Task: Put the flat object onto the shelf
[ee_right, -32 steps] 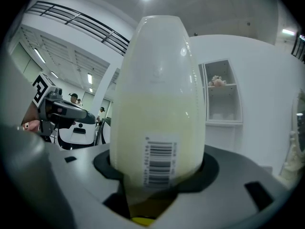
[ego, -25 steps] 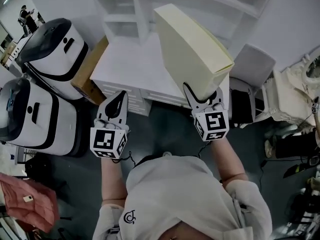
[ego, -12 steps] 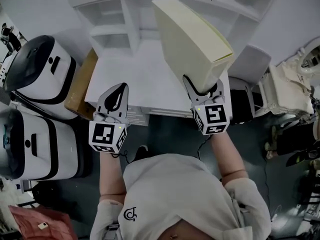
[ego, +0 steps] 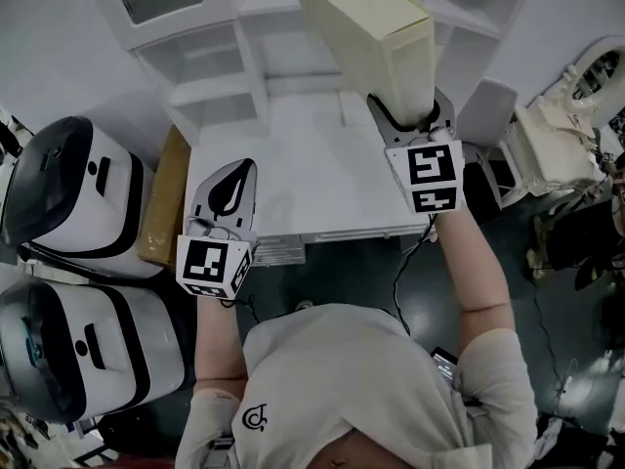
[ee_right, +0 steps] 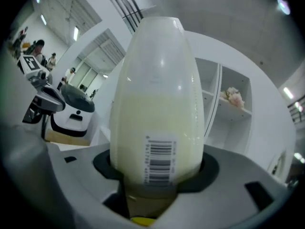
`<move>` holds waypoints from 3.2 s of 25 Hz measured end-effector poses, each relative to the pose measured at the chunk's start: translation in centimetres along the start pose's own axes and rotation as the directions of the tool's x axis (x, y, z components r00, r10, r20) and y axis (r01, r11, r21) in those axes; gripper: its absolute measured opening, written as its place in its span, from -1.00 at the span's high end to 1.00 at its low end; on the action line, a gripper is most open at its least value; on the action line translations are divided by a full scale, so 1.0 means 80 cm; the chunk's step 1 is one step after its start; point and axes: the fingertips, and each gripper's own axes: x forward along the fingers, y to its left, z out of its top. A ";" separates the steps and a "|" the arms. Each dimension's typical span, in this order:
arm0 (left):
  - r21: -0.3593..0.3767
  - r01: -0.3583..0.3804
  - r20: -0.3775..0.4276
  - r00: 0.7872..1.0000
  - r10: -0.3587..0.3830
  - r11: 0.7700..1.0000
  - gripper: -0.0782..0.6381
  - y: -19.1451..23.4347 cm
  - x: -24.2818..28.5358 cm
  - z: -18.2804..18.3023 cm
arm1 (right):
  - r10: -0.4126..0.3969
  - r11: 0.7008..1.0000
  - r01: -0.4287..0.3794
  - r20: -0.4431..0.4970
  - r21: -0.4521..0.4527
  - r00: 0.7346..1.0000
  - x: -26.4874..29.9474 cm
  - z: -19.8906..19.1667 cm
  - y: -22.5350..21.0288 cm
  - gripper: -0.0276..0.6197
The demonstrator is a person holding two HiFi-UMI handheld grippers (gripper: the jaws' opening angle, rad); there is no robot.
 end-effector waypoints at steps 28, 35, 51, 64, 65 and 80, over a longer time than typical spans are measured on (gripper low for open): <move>0.007 0.020 0.041 0.999 -0.021 1.000 0.74 0.081 0.067 -0.014 | -0.108 0.581 -0.224 -0.347 -0.782 0.932 0.216 0.093 -0.049 0.02; -0.003 -0.034 0.029 0.999 0.034 0.999 0.75 0.104 0.080 -0.023 | -0.084 0.540 -0.245 -0.341 -0.805 0.936 0.257 0.063 -0.052 0.03; -0.002 -0.087 -0.010 0.996 0.087 0.996 0.75 0.126 0.124 -0.039 | 0.095 0.510 -0.359 -0.364 -0.782 0.927 0.342 0.005 -0.034 -0.18; 0.007 -0.084 -0.059 0.995 0.084 0.996 0.75 0.136 0.151 -0.059 | 0.104 0.554 -0.400 -0.416 -0.730 0.904 0.396 -0.017 -0.022 -0.35; 0.005 -0.090 -0.065 0.994 0.090 0.996 0.75 0.140 0.151 -0.062 | 0.094 0.547 -0.399 -0.419 -0.736 0.903 0.402 -0.020 -0.023 -0.39; -0.038 -0.102 -0.089 0.991 0.099 0.994 0.74 0.155 0.152 -0.079 | 0.001 0.479 -0.350 -0.398 -0.805 0.918 0.435 -0.032 -0.033 -0.76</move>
